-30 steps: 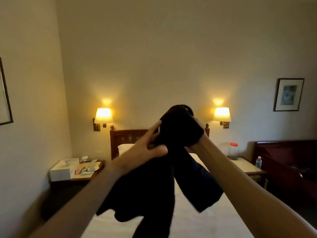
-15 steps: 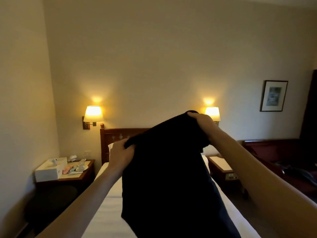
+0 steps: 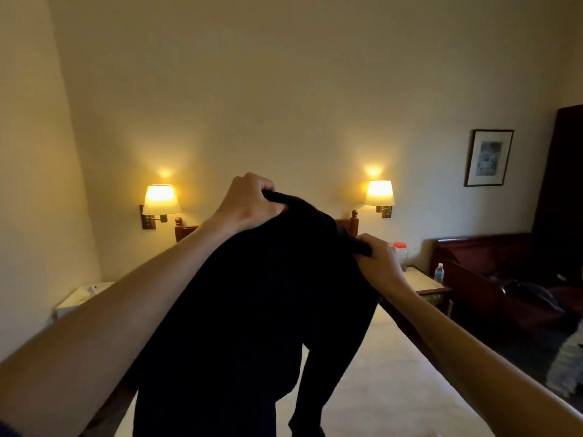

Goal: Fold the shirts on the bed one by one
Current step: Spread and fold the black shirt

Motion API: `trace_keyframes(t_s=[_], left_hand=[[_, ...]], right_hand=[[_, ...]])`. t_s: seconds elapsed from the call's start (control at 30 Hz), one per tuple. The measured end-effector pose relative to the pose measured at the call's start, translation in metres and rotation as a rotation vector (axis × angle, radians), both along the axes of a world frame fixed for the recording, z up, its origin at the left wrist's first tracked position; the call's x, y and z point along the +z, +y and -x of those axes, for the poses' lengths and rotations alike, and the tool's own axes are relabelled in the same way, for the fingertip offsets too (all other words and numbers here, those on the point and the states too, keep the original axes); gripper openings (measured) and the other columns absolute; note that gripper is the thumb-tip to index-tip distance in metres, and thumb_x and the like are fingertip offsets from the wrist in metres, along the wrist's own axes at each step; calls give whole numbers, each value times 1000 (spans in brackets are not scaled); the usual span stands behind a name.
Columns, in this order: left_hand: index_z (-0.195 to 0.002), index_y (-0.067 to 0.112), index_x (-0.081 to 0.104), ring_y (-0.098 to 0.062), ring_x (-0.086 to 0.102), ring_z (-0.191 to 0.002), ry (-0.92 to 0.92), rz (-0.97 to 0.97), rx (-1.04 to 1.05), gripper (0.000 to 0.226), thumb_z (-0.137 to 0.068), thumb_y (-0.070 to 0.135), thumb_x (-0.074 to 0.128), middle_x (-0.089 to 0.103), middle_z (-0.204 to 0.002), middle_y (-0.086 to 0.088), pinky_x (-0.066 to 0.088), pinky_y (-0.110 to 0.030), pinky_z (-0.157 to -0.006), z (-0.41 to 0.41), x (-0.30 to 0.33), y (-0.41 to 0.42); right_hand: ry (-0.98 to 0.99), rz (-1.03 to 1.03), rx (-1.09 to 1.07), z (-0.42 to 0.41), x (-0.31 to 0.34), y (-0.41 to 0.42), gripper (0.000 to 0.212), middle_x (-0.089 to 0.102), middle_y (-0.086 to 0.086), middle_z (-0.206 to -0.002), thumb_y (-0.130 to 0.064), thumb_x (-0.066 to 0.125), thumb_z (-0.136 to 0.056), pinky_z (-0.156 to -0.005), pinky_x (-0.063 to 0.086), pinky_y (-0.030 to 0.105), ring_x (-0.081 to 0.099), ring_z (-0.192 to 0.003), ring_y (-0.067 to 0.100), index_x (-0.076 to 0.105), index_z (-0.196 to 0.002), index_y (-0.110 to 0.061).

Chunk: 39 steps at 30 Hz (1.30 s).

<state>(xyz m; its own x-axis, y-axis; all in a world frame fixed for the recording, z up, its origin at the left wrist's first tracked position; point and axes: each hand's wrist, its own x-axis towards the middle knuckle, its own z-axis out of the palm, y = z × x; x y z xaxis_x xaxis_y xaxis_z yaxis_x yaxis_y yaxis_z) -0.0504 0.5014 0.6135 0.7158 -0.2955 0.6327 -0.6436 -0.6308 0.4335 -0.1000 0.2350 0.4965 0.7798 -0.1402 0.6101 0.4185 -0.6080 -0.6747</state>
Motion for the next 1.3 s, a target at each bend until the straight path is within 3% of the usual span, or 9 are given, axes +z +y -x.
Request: trace_keyframes(t_s=[0.1, 0.2, 0.4, 0.63, 0.8, 0.93, 1.03, 1.17, 1.3], left_hand=[[-82, 25, 64, -2, 58, -67, -16, -379, 42, 61, -52, 74, 82, 65, -74, 11, 44, -22, -57, -1, -3, 34], [-108, 32, 49, -3, 53, -73, -24, -687, 139, 65, -61, 61, 84, 58, -82, 17, 35, -21, -57, -6, -12, 67], [-70, 22, 65, -15, 56, -67, 163, -224, 187, 20, -83, 12, 75, 60, -69, 1, 36, -24, -57, -7, -18, 128], [-103, 10, 75, -10, 68, -61, 430, 720, -52, 15, -91, 19, 71, 73, -72, 3, 49, -18, -51, -2, -9, 124], [-91, 10, 75, -10, 67, -53, 441, 591, 22, 26, -80, 33, 82, 70, -60, 6, 48, -19, -48, -1, -5, 113], [-81, 14, 77, -9, 68, -57, 271, 598, 39, 26, -77, 39, 83, 72, -66, 3, 48, -20, -49, -9, 7, 95], [-67, 16, 71, -8, 57, -48, 310, 338, 172, 32, -82, 43, 77, 60, -52, 8, 37, -19, -45, -7, 5, 91], [-60, 21, 70, -7, 50, -45, 108, 498, 160, 34, -82, 46, 75, 53, -48, 12, 33, -19, -46, -9, 6, 93], [-74, 19, 72, -7, 55, -58, 56, 104, 235, 23, -91, 35, 70, 60, -60, 8, 32, -11, -47, -1, 2, 93]], right_hand=[[65, -126, 55, -6, 35, 1, 26, 66, 0, -100, -2, 48, -100, -81, 51, 17, 64, -95, 7, 65, -104, -20], [38, -55, 41, -12, 64, 15, 21, 66, -1, -101, -8, 49, -100, -82, 50, 24, 61, -97, 12, 66, -111, -14], [-4, -13, -53, -15, 89, 21, 20, 68, 9, -75, -25, 65, -93, -61, 49, 23, 61, -65, 19, 73, -90, -6], [-214, 118, -74, -16, 104, 20, 19, 66, 0, -97, -1, 59, -94, -73, 42, 11, 60, -86, 11, 66, -111, -8], [99, 159, -27, -11, 117, 9, 18, 64, 10, -91, -18, 46, -103, -67, 41, 27, 57, -80, 21, 62, -98, -11], [-57, 213, -74, -2, 117, -1, 35, 64, 1, -81, -50, 65, -90, -63, 46, 26, 61, -72, 16, 63, -90, -15], [48, 403, -109, 0, 115, -12, 31, 63, 8, -69, -38, 67, -91, -67, 54, 40, 60, -63, 23, 65, -73, -12], [-54, 237, -109, -10, 120, -18, 38, 55, 4, -62, -37, 53, -100, -56, 39, 28, 50, -53, 16, 60, -76, -9], [321, 432, -8, -12, 122, -17, 33, 57, 11, -74, -29, 48, -103, -69, 42, 29, 54, -66, 21, 62, -87, -3]])
